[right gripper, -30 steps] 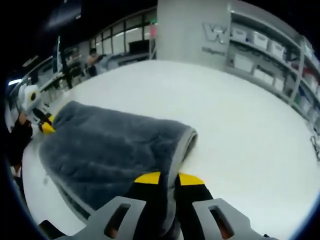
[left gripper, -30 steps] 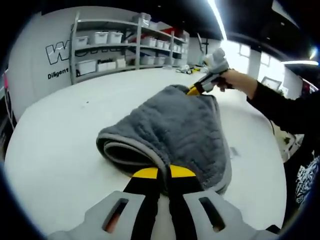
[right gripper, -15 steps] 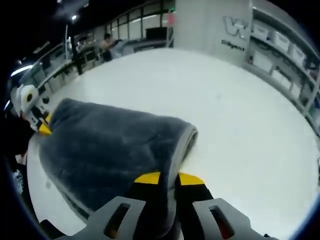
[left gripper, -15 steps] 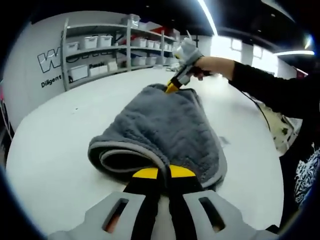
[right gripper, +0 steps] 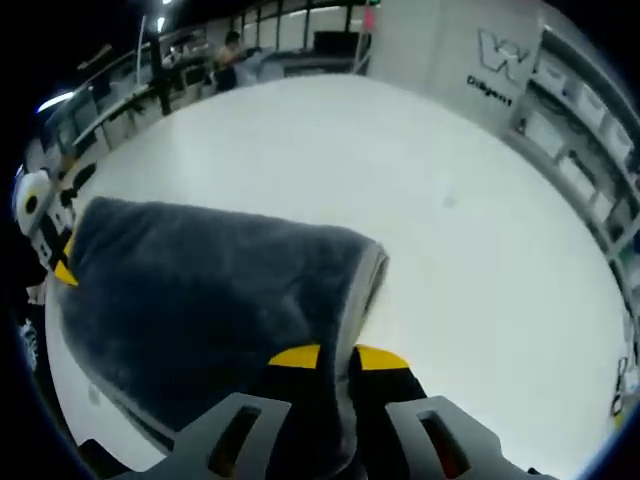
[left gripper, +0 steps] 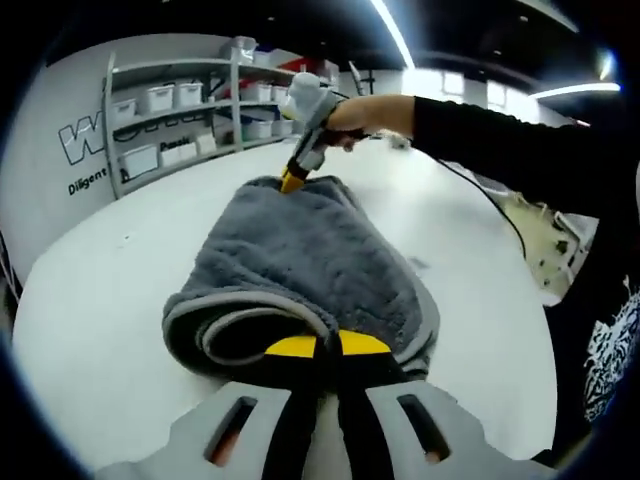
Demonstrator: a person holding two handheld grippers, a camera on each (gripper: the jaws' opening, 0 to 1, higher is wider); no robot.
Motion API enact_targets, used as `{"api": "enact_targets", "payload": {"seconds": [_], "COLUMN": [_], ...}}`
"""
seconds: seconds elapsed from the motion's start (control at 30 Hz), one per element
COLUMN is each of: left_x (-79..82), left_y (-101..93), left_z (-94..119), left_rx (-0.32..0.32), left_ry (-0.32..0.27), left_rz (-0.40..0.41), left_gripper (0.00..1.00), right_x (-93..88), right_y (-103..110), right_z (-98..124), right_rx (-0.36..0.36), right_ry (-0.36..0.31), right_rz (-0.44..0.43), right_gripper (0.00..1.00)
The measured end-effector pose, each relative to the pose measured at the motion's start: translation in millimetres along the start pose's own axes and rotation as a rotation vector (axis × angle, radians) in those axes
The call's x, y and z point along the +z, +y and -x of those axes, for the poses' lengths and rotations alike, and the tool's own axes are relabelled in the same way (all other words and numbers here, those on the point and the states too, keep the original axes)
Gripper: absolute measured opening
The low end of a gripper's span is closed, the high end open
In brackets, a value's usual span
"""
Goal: Open the folded towel by lifting each exposed corner and separating the folded layers until the towel lies flat within the target outline without major curled edges
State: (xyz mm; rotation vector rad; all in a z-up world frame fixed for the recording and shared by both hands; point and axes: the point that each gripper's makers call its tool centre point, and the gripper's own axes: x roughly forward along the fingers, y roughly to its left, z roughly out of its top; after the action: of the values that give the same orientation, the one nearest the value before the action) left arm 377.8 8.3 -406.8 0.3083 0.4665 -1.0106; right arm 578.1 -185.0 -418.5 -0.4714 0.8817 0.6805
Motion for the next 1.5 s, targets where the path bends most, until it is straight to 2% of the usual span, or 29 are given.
{"api": "enact_targets", "payload": {"seconds": [0.2,0.37,0.53,0.63,0.83,1.17,1.5], "left_x": [4.6,8.0,11.0,13.9,19.3,24.6,27.7], "left_y": [-10.6,-20.1,-28.6,-34.7,-47.3,-58.3,-63.1], "left_z": [-5,-8,-11,-14,-19,-25,-29], "left_rx": [0.02,0.023,0.041,0.047,0.066,0.065,0.102], "left_ry": [-0.001,-0.01,-0.013,-0.021,-0.027,-0.052,-0.057], "left_rz": [-0.055,-0.075,-0.102,-0.116,-0.164,-0.176,-0.224], "left_gripper": [0.04,0.04,0.04,0.04,0.04,0.04,0.04], "right_x": [7.3,14.8,20.1,24.7,31.1,49.0,65.8], "right_y": [3,3,4,6,9,16,35], "right_z": [-5,-10,-14,-17,-21,-32,-41], "right_rx": [-0.048,-0.064,-0.06,-0.044,-0.024,-0.037,-0.025], "right_ry": [0.049,0.069,0.083,0.074,0.08,0.115,0.126], "right_rz": [0.094,0.117,0.144,0.229,0.247,0.344,0.438], "right_gripper": [0.06,0.05,0.05,0.05,0.05,0.05,0.04]}}
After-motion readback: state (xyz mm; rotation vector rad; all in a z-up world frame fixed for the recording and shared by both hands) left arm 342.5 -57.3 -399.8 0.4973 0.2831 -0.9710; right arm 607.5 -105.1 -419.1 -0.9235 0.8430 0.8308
